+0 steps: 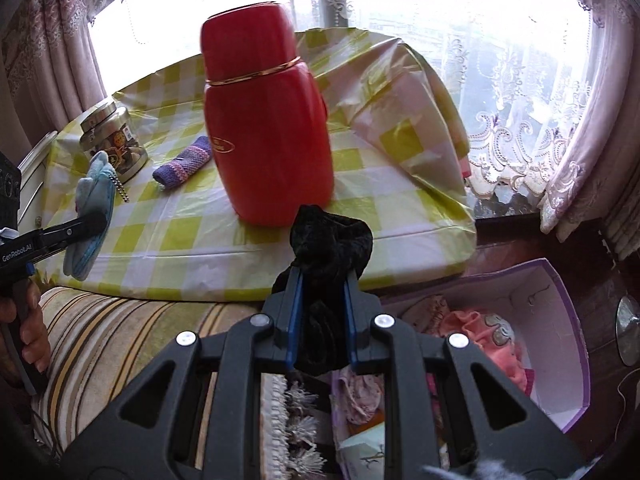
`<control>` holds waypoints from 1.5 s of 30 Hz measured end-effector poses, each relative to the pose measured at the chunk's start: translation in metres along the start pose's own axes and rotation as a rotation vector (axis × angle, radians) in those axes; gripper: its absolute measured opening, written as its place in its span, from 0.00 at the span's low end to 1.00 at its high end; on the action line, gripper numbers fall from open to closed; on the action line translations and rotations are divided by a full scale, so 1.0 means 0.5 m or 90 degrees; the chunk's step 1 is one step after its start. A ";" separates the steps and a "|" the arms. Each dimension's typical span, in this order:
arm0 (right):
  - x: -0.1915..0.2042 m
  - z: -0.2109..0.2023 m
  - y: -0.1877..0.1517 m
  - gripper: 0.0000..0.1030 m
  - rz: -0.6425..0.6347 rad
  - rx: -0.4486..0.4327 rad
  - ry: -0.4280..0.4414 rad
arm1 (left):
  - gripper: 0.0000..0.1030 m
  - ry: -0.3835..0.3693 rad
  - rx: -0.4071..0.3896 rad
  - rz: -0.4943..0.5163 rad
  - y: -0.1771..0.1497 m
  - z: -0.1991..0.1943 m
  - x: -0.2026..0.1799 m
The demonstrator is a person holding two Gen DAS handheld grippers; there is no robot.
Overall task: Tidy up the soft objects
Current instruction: 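Carry the blue pouch to the box with the left tool while the right tool carries the black glove, then release the blue pouch into the box with the left tool while the right tool drops the black glove, then move both tools back over the purple knit sock on the table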
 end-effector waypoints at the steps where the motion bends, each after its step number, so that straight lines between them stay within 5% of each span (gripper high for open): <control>1: -0.019 -0.007 -0.001 0.21 0.008 -0.002 -0.013 | 0.30 -0.006 0.006 0.008 -0.003 0.007 -0.018; 11: -0.171 -0.064 -0.030 0.22 0.058 -0.010 -0.134 | 0.30 -0.076 0.062 0.111 -0.041 0.072 -0.216; 20: -0.238 -0.085 -0.051 0.25 0.084 -0.013 -0.180 | 0.32 -0.119 0.097 0.172 -0.071 0.119 -0.354; 26: -0.271 -0.095 -0.058 0.46 0.111 -0.020 -0.187 | 0.59 -0.134 0.125 0.200 -0.095 0.149 -0.422; 36: -0.281 -0.096 -0.069 0.54 0.126 -0.015 -0.179 | 0.60 -0.125 0.141 0.204 -0.107 0.158 -0.415; 45: -0.207 -0.092 -0.056 0.55 0.087 -0.009 -0.129 | 0.60 -0.094 0.117 0.163 -0.074 0.121 -0.336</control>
Point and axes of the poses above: each gripper's, at about its wrist camera, not at the fingertips, and z roughly the way its jaws point, x to its left, y to its top, the point moved 6 cm from there along z, roughly the way its jaws point, and after that the axes turned 5 degrees about y, right-handed, at the moved point
